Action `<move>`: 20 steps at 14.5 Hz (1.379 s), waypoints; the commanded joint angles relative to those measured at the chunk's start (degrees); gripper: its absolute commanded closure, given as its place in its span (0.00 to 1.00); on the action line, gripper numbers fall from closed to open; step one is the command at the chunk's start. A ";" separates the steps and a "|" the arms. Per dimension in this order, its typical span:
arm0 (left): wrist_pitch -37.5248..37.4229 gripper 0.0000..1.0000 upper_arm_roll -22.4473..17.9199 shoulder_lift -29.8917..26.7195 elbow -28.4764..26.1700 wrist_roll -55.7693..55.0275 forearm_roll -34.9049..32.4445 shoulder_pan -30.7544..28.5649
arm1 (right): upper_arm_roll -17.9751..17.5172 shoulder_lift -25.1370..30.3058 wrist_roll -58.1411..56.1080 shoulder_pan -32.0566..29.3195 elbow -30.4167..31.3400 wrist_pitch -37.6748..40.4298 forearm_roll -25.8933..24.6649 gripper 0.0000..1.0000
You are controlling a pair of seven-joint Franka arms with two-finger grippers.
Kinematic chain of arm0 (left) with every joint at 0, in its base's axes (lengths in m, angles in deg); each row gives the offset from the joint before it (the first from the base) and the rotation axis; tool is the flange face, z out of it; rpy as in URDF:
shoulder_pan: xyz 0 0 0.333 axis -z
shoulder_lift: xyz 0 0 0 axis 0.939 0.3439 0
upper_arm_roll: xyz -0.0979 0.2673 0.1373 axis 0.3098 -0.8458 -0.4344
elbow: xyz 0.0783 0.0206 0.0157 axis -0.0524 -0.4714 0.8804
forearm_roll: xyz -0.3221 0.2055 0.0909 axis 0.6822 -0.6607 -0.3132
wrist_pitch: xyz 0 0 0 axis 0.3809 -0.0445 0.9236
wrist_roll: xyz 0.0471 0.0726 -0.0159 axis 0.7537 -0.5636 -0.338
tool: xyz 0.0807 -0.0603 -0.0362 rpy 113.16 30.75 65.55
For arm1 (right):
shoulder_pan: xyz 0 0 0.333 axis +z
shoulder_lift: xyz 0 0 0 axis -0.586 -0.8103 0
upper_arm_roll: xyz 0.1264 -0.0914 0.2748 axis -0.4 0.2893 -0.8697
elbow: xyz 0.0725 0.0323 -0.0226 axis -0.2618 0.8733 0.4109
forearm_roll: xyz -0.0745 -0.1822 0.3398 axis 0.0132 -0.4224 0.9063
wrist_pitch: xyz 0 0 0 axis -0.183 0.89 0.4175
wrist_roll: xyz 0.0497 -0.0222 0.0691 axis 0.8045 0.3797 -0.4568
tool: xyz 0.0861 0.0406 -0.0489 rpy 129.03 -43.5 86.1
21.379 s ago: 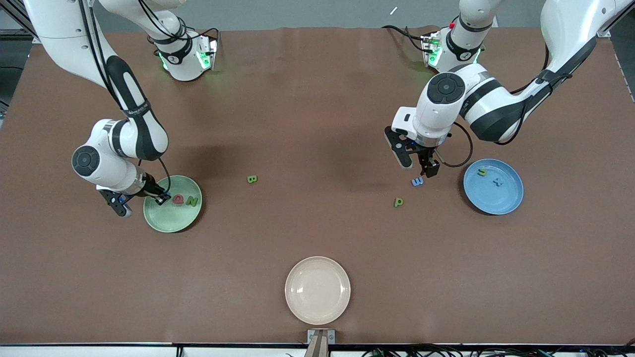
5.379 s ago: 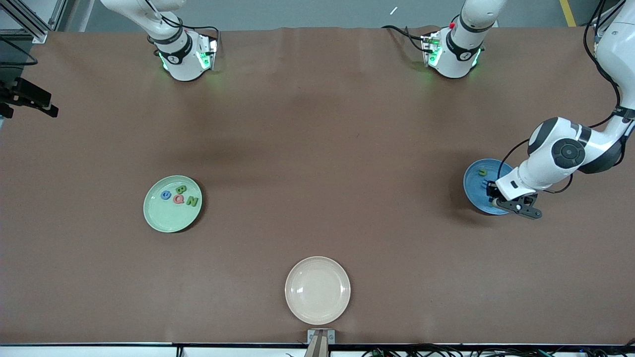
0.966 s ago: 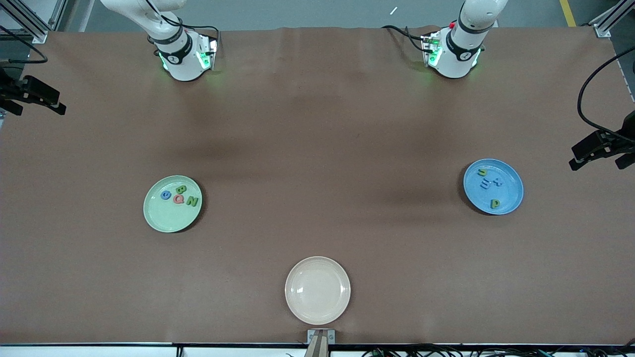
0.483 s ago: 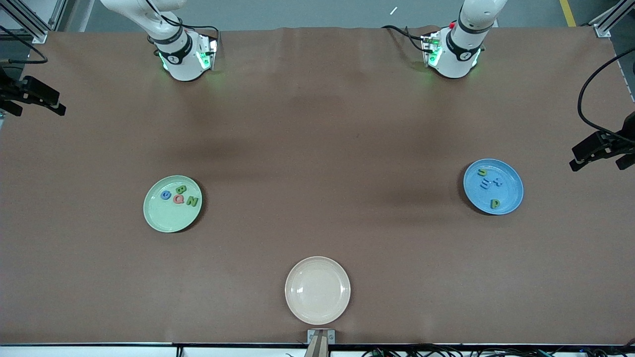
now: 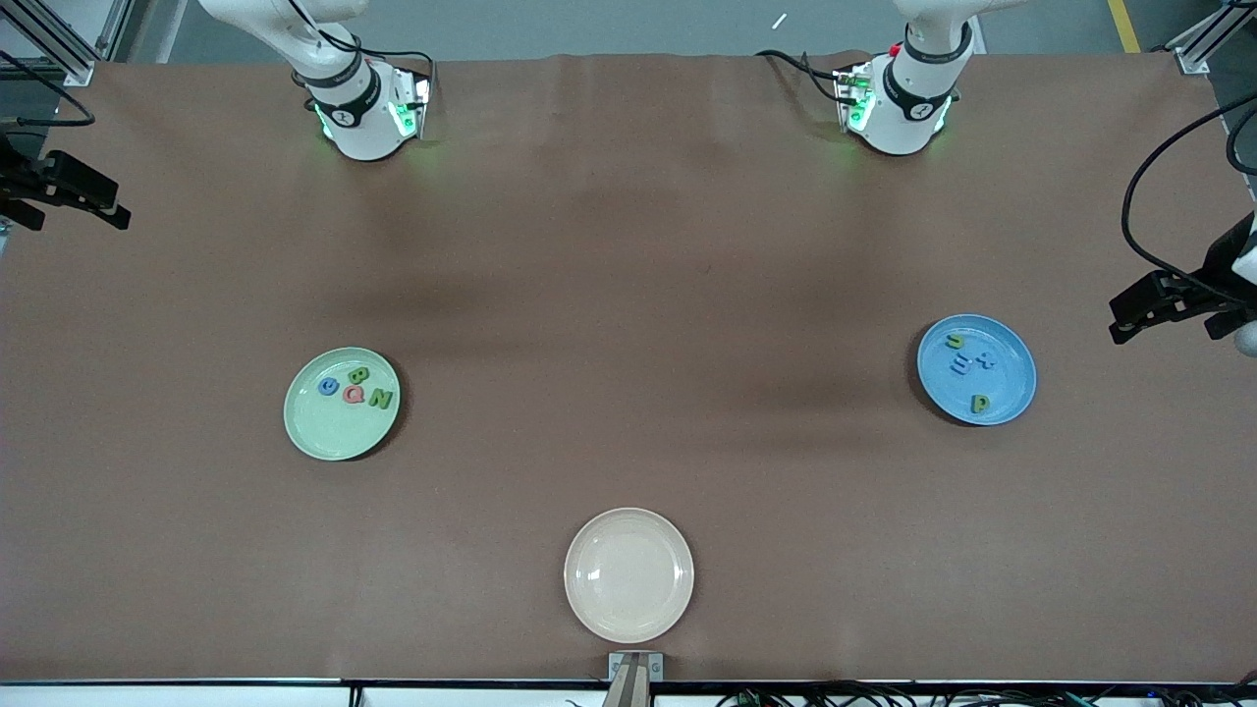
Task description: Sort upper and lower case letters into plates
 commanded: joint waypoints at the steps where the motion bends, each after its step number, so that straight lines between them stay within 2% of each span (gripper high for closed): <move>1: -1.40 0.00 -2.18 -0.71 0.63 -0.10 0.84 1.87 | 0.09 2.07 1.20 0.59 2.17 -1.00 -0.09 0.00; 10: -1.23 0.00 -2.45 -0.80 0.54 -0.01 0.93 1.69 | 0.09 1.90 1.20 0.59 2.17 -1.09 -0.09 0.00; 15: -0.87 0.00 -2.27 -2.82 -1.21 -0.28 0.93 1.78 | 0.09 1.90 1.20 0.59 2.17 -0.74 -0.09 0.00; 20: -0.96 0.00 -2.27 -5.62 -2.97 0.25 7.43 0.47 | 0.09 1.90 1.20 0.68 2.17 -0.74 -0.09 0.00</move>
